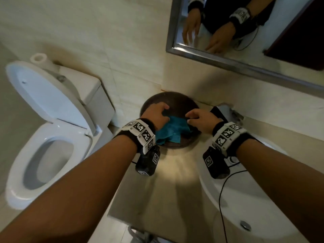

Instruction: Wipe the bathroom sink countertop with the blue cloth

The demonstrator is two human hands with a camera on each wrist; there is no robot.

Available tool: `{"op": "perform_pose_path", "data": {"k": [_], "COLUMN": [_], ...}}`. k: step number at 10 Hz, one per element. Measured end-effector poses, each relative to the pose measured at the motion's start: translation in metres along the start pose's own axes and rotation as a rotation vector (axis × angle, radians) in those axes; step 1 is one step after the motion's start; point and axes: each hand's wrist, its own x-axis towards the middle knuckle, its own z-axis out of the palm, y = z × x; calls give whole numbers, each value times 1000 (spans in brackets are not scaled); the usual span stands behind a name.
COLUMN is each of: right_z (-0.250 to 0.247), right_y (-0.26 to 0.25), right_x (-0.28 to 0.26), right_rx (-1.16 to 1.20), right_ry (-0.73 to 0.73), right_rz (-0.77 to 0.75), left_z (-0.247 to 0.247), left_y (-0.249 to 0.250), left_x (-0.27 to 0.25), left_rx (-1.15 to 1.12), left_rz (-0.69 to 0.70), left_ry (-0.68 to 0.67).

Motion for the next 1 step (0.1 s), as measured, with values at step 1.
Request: {"op": "perform_pose_path", "data": {"k": [1], "right_z": [-25], "right_y": [-18], "right_x": [-23], "right_rx": [-2], "right_ry": [40], "right_rz": [-97], "left_z": [-23], "left_y": [39], "left_x": [-20], "left_rx": [52], "left_rz": [65], "left_ry": [49]}}
